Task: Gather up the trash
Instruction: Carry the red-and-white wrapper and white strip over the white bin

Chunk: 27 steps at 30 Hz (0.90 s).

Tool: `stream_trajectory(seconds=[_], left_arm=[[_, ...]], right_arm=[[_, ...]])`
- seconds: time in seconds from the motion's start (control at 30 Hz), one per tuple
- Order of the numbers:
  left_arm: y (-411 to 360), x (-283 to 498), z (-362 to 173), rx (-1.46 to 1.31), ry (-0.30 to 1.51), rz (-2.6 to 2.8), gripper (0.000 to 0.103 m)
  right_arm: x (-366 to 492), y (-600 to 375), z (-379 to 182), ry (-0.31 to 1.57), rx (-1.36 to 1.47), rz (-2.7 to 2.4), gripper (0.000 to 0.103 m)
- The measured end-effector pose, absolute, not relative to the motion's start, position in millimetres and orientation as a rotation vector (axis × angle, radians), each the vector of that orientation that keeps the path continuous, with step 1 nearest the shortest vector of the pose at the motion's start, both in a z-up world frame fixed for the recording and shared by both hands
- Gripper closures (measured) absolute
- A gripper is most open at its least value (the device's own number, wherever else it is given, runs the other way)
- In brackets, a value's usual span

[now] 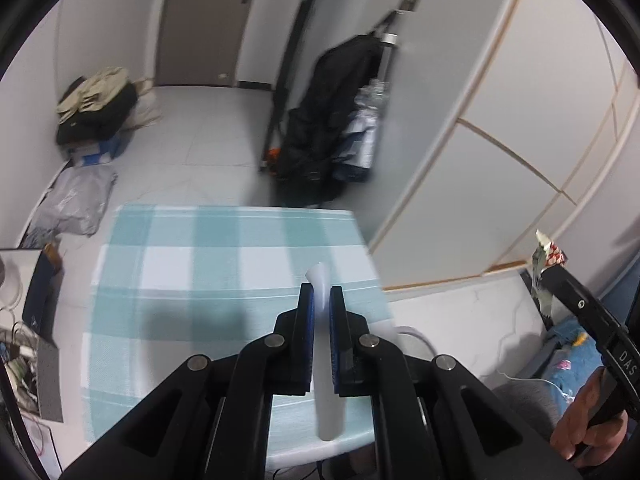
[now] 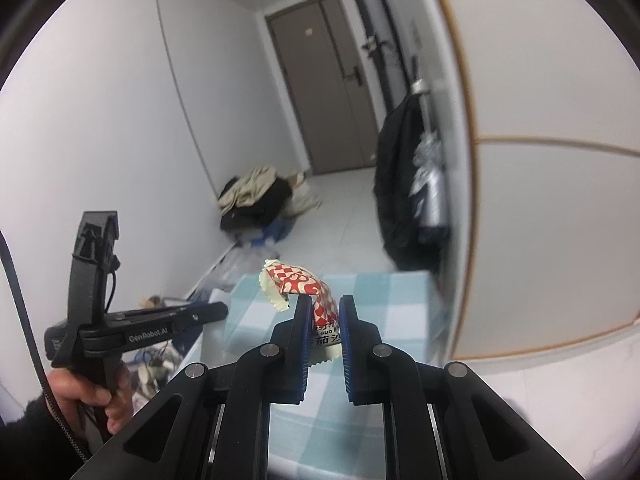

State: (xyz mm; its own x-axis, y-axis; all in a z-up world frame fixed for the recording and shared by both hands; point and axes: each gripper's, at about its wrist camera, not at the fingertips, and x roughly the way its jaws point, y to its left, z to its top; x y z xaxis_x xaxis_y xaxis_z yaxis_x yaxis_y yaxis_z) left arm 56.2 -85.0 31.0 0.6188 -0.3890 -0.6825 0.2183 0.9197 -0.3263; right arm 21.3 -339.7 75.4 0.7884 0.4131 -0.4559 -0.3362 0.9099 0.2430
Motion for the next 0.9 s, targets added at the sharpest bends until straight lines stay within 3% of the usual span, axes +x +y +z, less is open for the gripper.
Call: stream_trajectory(seconds=[0.37,0.63,0.9], left_arm=[[-174.3,64.2,54.1,-0.157,0.814,-0.532,0.1],[-240.8,77.9,43.1,-0.121,0.864,-0.656,0.1],[-292.6,94.7,9.7,-0.059,0.952,-0.722,0.1]], right_arm=[[5.5,-432.1,82.1,0.501,0.195,0.22,0.09],[5.5,-494.7,53.5,0.574,0.243,0.093,0.09],[22.0,-548.3,-9.4,0.704,0.357,0.019,0.09]])
